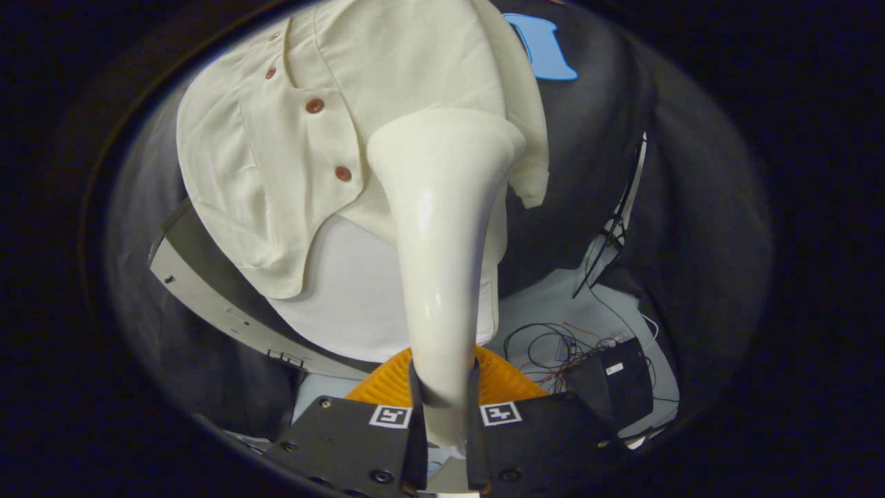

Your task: Iron the clothes twice with a garment steamer, once on the left side and once on the right side.

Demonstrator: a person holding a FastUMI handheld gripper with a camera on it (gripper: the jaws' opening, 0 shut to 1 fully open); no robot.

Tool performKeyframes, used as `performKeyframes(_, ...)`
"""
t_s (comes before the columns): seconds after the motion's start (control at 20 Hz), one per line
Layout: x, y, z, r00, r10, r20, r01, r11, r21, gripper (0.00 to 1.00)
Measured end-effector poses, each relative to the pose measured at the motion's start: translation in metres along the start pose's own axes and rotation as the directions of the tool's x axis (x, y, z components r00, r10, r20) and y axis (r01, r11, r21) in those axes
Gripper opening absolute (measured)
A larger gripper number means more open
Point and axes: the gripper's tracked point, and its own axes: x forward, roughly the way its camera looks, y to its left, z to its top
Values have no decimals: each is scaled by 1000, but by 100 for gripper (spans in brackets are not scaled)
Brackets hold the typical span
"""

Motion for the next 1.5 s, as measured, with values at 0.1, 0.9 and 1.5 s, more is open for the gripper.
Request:
performKeyframes(0.1,10,0,-14,1000,5,-17,-5,1000,18,22)
performKeyframes(0.9,36,6,-87,995,-29,-94,37,995,90,22)
performKeyframes(1.5,-37,112,-111,999,-42,-29,45,993,106,22)
